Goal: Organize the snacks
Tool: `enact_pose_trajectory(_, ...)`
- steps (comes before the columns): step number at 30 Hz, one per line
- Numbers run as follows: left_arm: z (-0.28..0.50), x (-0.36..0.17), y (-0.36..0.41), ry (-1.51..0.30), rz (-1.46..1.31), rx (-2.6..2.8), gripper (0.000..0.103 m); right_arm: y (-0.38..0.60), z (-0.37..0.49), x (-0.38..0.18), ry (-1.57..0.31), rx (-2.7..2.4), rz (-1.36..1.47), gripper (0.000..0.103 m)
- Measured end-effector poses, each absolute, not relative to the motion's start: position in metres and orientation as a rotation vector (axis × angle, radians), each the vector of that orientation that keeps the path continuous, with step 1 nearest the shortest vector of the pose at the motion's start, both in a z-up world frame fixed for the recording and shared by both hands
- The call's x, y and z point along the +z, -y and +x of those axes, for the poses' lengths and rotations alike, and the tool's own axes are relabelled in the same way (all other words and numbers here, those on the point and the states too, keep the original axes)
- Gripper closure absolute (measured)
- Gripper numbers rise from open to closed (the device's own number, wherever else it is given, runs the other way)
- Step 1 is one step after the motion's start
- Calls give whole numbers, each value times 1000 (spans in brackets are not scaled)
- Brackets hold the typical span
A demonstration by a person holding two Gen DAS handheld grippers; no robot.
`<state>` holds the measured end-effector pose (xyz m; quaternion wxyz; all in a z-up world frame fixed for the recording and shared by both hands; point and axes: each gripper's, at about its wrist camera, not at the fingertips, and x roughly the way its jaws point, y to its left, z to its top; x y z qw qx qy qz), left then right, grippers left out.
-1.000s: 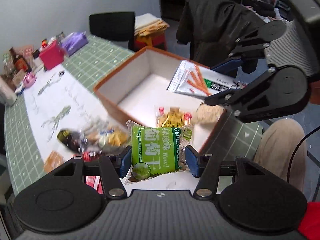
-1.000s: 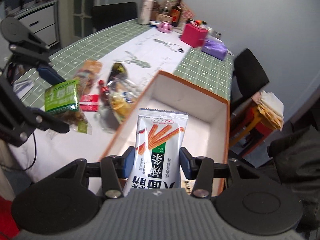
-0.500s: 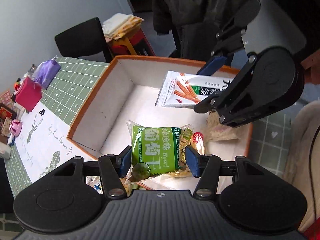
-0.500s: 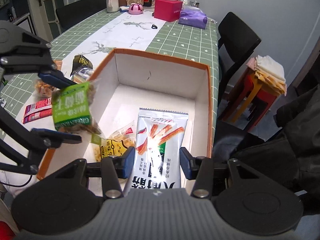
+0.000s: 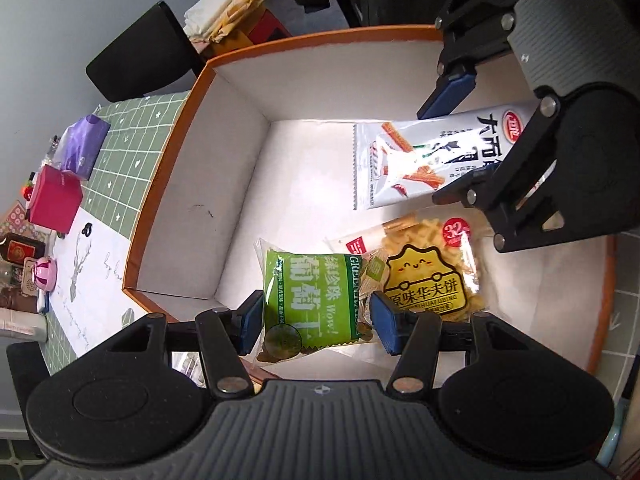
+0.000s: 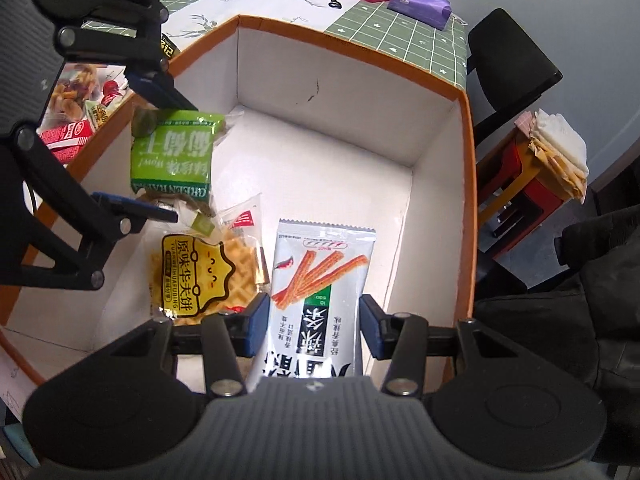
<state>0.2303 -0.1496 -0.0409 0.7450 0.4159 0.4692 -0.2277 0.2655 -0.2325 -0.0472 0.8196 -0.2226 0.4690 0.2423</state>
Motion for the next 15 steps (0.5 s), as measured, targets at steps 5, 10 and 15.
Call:
enact_pose_trajectory(5,232,-44,150,-1036,931,-516,38,234,269,-52,-1006,528,-474,56)
enact_pose_trajectory(10,229,-50,151,-1036,968,-548,35,234,271,-54,-1010,535,-466,55)
enact_pose_trajectory(15,226,-51,152,-1019,989,-543,24,235,272,-56,-1018,535,-450,55)
